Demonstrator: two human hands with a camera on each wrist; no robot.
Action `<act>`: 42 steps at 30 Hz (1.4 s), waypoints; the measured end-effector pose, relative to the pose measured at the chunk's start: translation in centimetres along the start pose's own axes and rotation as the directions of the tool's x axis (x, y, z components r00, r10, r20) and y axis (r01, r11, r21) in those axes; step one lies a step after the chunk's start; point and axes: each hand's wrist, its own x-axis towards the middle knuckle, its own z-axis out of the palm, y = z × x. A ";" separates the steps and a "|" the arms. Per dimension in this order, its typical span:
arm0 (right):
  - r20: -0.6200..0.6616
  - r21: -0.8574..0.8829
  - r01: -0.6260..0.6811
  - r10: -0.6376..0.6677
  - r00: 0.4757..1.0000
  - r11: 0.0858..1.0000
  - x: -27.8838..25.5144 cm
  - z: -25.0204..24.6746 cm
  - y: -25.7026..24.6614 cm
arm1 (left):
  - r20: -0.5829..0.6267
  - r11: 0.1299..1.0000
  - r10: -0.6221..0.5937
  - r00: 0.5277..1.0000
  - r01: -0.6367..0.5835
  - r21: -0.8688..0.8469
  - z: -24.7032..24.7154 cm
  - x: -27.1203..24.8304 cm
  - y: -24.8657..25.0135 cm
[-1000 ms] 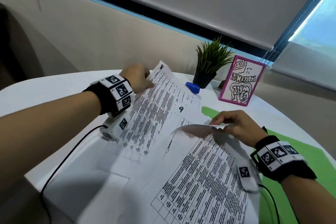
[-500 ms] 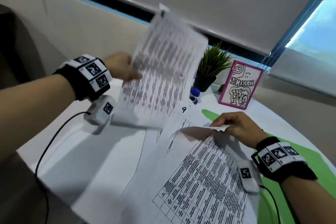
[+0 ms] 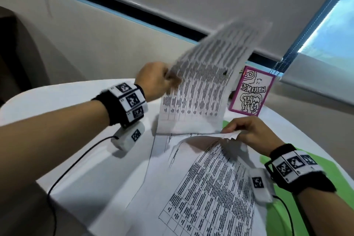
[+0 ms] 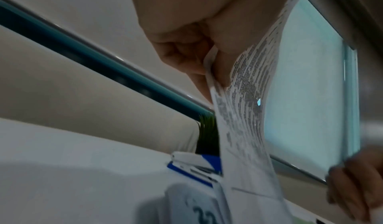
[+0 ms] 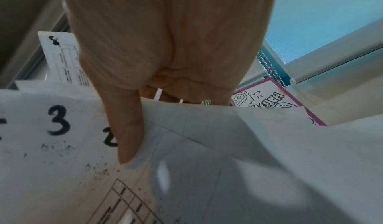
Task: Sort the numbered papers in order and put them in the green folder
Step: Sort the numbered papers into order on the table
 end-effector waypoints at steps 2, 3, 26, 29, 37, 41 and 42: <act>-0.011 0.027 0.015 -0.015 1.000 1.000 -0.4 -0.2 -0.6 | 0.043 0.998 0.001 0.999 -0.003 0.061 1.5 -0.5 0.3; -0.019 0.027 0.025 -0.024 1.000 0.999 -0.7 -0.3 -0.7 | 0.087 0.999 -0.007 0.996 0.003 0.047 2.2 -0.6 0.4; -0.214 -0.127 0.188 -0.212 0.954 0.974 0.2 -0.8 1.3 | 0.920 1.000 -0.021 0.392 -0.012 0.028 4.0 -4.9 1.4; -0.169 -0.110 0.187 -0.204 0.964 0.976 -0.2 -1.2 1.2 | 0.920 0.997 -0.064 0.387 -0.008 0.072 3.1 -2.2 1.0; -0.113 -0.108 0.138 -0.150 0.982 0.985 -0.2 -1.8 0.4 | 0.621 0.985 -0.166 0.766 0.103 0.137 8.1 2.0 1.3; -0.078 -0.117 0.055 -0.064 0.995 0.992 0.0 -2.4 0.1 | 0.583 0.999 -0.039 0.812 0.013 0.049 9.6 1.9 1.8; -0.058 -0.171 0.047 -0.057 0.997 0.984 0.0 -2.8 0.0 | 0.555 1.000 -0.029 0.831 0.020 0.023 9.8 1.8 1.7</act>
